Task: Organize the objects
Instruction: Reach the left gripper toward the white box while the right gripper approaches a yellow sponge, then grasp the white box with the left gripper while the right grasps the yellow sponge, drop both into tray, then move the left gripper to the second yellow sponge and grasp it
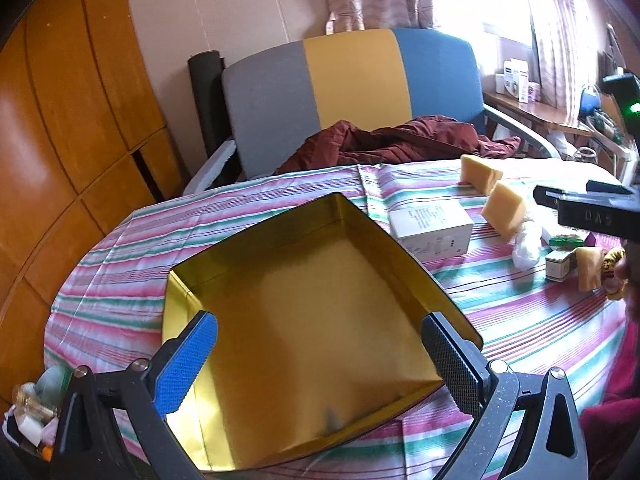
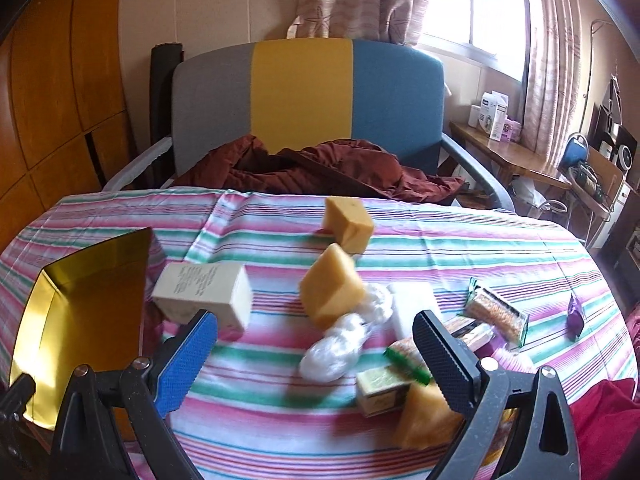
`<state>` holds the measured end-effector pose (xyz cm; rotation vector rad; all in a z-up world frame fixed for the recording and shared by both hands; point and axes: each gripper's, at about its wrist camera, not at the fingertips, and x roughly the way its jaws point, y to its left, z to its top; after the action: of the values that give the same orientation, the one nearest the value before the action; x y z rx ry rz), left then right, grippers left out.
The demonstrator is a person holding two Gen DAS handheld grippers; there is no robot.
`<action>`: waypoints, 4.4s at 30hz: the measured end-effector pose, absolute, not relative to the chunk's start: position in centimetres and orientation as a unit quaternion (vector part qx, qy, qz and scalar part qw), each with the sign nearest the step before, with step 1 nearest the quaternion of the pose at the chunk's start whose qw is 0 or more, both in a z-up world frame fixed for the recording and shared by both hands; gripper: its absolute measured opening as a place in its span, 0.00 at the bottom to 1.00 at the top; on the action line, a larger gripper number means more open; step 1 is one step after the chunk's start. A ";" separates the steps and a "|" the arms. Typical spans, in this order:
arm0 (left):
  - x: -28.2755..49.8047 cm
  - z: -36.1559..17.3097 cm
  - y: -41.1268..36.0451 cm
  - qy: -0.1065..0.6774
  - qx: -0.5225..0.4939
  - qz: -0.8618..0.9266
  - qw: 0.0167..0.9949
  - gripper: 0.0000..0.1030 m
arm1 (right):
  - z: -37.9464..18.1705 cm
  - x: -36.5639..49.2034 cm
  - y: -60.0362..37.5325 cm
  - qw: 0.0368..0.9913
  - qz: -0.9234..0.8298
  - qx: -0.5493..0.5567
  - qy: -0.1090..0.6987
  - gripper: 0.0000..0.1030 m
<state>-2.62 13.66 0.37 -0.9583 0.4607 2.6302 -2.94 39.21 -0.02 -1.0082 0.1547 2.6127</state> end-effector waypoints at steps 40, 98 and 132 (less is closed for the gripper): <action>-16.4 -6.8 31.7 0.328 -0.387 0.774 0.378 0.99 | -4.1 -6.1 49.3 0.127 0.900 -0.388 0.150 0.97; -6.7 -3.0 -2.4 0.020 -0.430 0.901 0.058 0.79 | -4.3 -7.1 19.5 -0.230 0.842 -0.479 0.093 0.64; -1.6 -1.1 7.9 0.092 -0.371 0.914 0.135 0.91 | -2.0 -1.1 26.5 0.028 0.913 -0.406 -0.018 0.72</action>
<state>-1.63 7.87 -1.15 -1.0756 0.2664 2.6475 -1.08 26.47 -2.03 -1.2534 -0.0544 2.8183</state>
